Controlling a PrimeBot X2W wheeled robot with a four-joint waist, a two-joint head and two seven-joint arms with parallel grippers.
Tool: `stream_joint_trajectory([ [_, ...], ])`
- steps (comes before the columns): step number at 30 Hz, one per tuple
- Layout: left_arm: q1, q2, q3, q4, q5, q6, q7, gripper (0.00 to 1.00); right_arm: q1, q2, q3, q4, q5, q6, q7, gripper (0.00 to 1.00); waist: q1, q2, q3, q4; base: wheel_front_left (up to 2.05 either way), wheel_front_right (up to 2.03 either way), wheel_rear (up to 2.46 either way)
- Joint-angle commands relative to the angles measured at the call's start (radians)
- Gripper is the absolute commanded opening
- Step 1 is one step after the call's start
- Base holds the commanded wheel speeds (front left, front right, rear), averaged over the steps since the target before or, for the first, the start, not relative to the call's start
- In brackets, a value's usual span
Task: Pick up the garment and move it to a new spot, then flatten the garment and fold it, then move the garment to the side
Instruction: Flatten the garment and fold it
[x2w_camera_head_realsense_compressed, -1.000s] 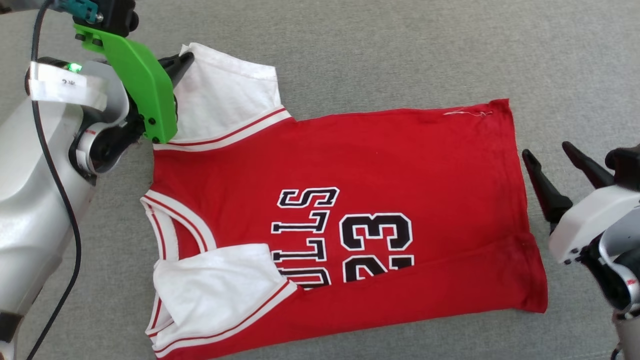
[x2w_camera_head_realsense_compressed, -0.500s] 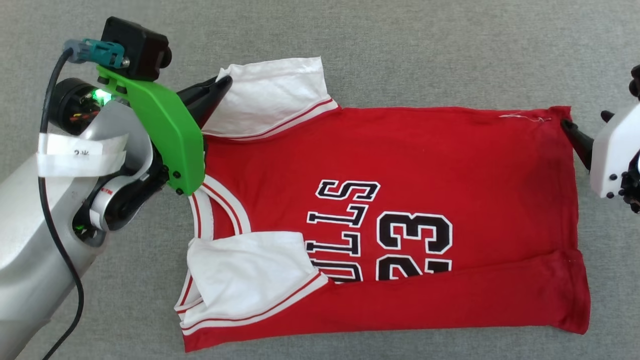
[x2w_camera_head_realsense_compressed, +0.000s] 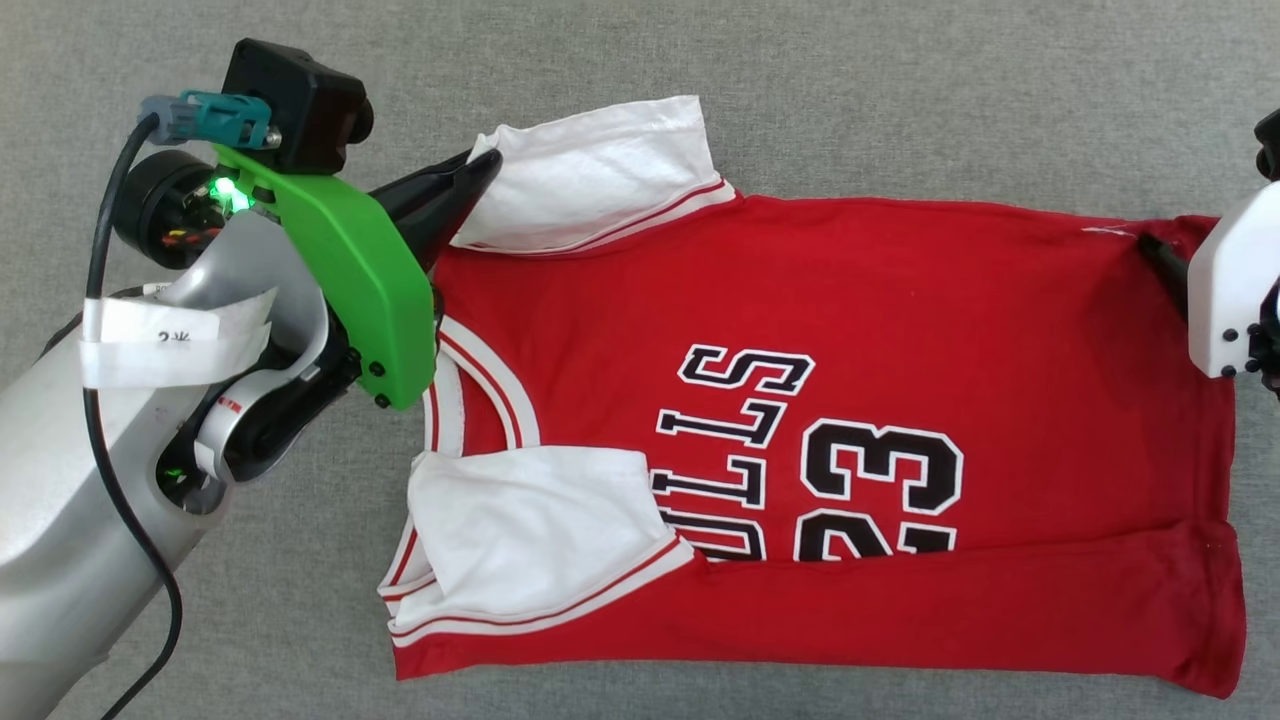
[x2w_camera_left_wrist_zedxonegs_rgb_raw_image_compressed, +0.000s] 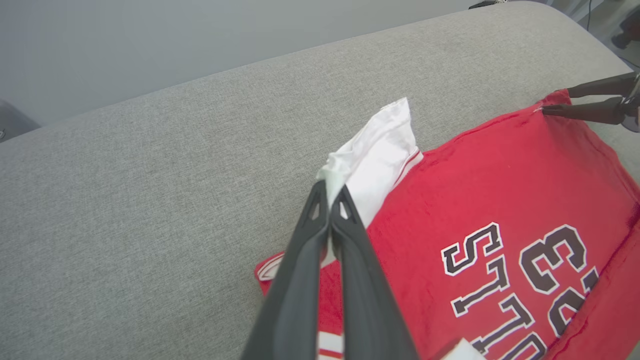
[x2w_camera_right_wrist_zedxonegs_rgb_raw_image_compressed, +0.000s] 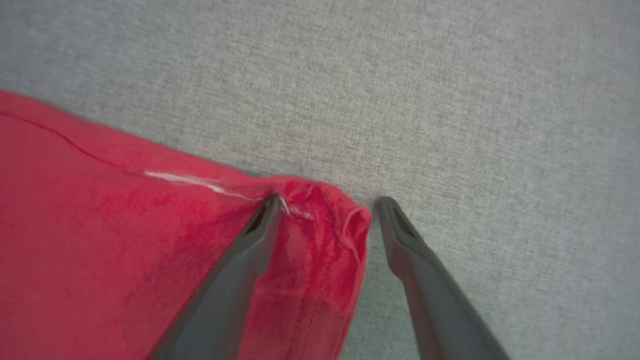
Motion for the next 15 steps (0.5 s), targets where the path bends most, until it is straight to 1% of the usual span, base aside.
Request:
stream_joint_trajectory([
  [1,0.010,0.000,0.002,0.003,0.007,-0.001,-0.007,0.00,0.005,0.006,0.028,0.028,0.007,0.000,-0.003,1.00,0.0000,0.0000,0.007,0.006,0.00,0.00,0.00],
  [3,0.010,0.003,0.001,0.009,0.012,-0.002,-0.009,0.00,0.006,0.002,0.047,0.043,0.022,0.000,-0.008,1.00,0.0000,0.0000,0.010,0.007,0.00,0.00,0.00],
  [4,0.010,0.003,0.000,0.011,0.012,-0.003,-0.010,0.00,0.005,0.000,0.052,0.051,0.027,0.000,-0.011,0.64,0.0000,0.0000,0.011,0.007,0.00,0.00,0.00],
  [5,0.011,0.002,0.000,0.014,0.011,-0.003,-0.012,0.00,0.006,-0.003,0.059,0.059,0.031,0.000,-0.016,0.20,0.0000,0.0000,0.010,0.008,0.00,0.00,0.00],
  [6,0.013,0.000,0.000,0.017,0.009,-0.003,-0.014,0.00,0.007,-0.006,0.064,0.065,0.034,0.000,-0.021,0.00,0.0000,0.0000,0.009,0.009,0.00,0.00,0.00],
  [10,0.024,-0.003,0.002,0.042,0.005,-0.006,-0.029,0.00,0.007,-0.001,0.060,0.088,0.055,0.000,-0.066,0.00,0.0000,0.0000,-0.010,0.009,0.00,0.00,0.00],
  [15,0.053,-0.008,0.004,0.085,-0.007,-0.008,-0.057,0.00,0.017,0.010,0.033,0.106,0.077,0.000,-0.152,0.00,0.0000,0.0000,-0.061,0.005,0.00,0.00,0.00],
])
